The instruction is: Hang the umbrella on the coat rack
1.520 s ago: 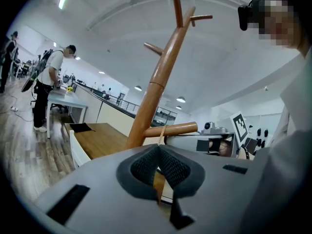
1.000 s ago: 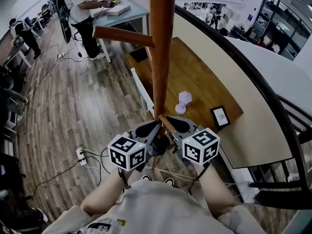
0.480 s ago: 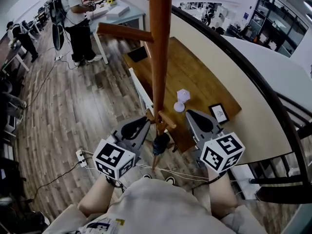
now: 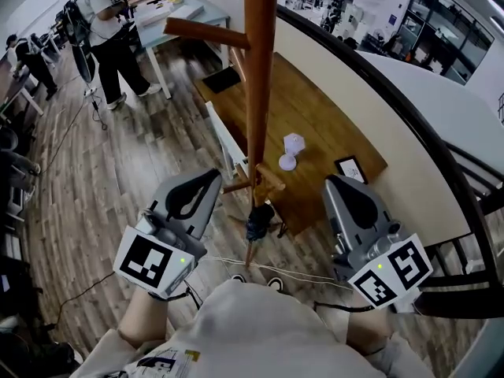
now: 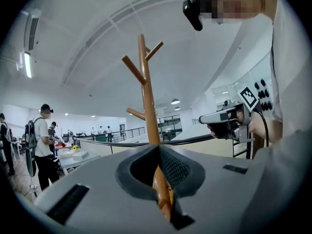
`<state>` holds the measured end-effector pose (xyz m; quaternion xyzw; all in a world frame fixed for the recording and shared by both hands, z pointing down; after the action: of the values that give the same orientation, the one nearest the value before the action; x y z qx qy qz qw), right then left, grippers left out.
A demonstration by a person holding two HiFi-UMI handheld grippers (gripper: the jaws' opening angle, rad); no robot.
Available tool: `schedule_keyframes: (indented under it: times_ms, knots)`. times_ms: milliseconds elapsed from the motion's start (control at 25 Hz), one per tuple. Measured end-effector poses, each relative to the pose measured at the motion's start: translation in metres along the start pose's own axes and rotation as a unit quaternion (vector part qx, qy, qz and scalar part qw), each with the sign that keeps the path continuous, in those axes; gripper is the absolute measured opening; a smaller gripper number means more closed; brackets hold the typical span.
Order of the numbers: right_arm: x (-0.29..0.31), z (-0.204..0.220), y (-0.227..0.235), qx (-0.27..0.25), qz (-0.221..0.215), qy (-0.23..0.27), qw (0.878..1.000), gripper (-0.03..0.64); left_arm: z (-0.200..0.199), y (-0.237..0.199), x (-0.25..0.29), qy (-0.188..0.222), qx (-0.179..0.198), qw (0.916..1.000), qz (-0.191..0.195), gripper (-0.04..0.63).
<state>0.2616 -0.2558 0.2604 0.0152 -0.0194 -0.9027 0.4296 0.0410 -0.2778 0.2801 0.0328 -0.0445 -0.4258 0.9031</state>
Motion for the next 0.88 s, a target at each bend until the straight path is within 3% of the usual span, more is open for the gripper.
schedule_keyframes:
  times_ms: [400, 680, 880]
  knots:
    - [-0.021, 0.029, -0.022, 0.008, -0.024, -0.038, 0.999, 0.005, 0.019, 0.012, -0.023, -0.02, -0.025, 0.9995, 0.0, 0.003]
    - [-0.01, 0.08, -0.03, 0.04, -0.041, -0.09, 0.994, 0.005, 0.061, 0.023, -0.022, -0.059, -0.057, 0.9967, -0.001, 0.003]
    - [-0.007, 0.096, -0.024, 0.072, -0.039, -0.1, 0.992, 0.005, 0.066, 0.03, -0.017, -0.066, -0.065, 0.9957, 0.004, 0.003]
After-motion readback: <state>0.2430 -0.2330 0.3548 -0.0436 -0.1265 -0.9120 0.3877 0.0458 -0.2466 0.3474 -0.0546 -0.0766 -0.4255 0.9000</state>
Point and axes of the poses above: the fingertips, and each gripper's own axes: x forward along the fingers, y to its right, z out of its underside, the point moved 5 cm from there along -x, backward along the fingers, and after that the axes turned 3 degrees about -x, right-handed, at the moved point
